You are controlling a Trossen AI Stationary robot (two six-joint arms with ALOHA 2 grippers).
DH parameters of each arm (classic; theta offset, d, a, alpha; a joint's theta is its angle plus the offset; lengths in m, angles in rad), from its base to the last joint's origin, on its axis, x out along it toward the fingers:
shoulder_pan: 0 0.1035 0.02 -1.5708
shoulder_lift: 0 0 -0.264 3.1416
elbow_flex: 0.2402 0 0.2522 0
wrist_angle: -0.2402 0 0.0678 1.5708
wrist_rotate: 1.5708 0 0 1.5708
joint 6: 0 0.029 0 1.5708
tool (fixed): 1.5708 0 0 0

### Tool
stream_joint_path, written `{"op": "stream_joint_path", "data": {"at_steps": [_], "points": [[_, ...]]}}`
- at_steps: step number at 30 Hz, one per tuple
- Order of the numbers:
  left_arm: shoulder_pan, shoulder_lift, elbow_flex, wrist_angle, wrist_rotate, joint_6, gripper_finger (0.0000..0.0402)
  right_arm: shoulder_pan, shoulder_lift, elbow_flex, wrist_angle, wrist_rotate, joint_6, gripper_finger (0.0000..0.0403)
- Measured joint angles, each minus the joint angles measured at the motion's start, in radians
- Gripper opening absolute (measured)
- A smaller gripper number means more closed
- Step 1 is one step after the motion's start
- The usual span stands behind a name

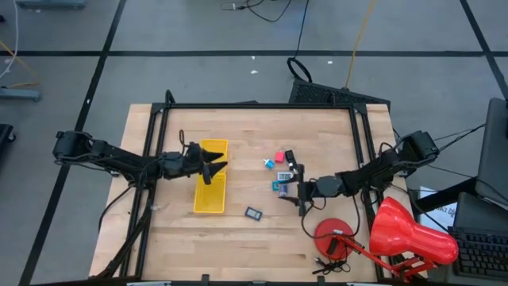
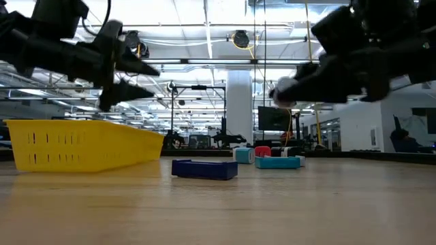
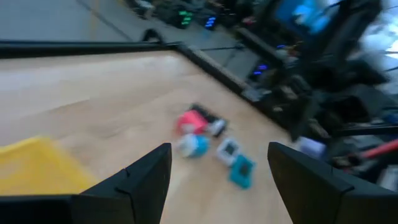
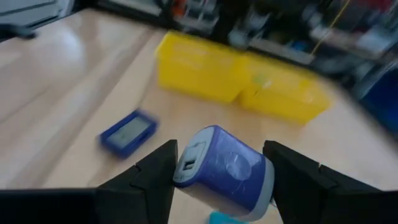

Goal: Pick & Place Office items
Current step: Put the blue adapter into the top yellow basket

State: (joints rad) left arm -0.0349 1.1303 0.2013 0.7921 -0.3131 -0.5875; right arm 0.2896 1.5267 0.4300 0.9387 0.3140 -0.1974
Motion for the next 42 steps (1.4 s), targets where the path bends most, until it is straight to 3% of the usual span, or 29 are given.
{"op": "stream_joint_path", "data": {"at_steps": [5, 9, 14, 20, 33, 42], "points": [[0.0, 0.071, 0.104, -0.004, 0.134, -0.018, 0.0254, -0.029, 0.0, 0.058, 0.012, 0.006, -0.116, 0.0206], [-0.001, 0.177, 0.205, -0.012, 0.237, -0.096, 0.0254, -0.042, 0.0, 0.136, -0.075, 0.024, -0.216, 0.0207], [0.0, 0.326, 0.341, -0.012, 0.258, -0.191, 0.0276, -0.041, 0.0, 0.24, -0.231, 0.147, -0.372, 0.0207], [0.0, 0.477, 0.488, -0.011, 0.341, -0.228, 0.0298, -0.04, 0.0, 0.28, -0.247, 0.198, -0.477, 0.0207], [0.0, 0.669, 0.681, -0.019, 0.349, -0.251, 0.0287, -0.039, 0.0, 0.282, -0.249, 0.213, -0.496, 0.0208], [0.004, 0.68, 0.707, -0.024, 0.356, -0.232, 0.0238, -0.039, -0.001, 0.282, -0.28, 0.212, -0.478, 0.0208]]}}
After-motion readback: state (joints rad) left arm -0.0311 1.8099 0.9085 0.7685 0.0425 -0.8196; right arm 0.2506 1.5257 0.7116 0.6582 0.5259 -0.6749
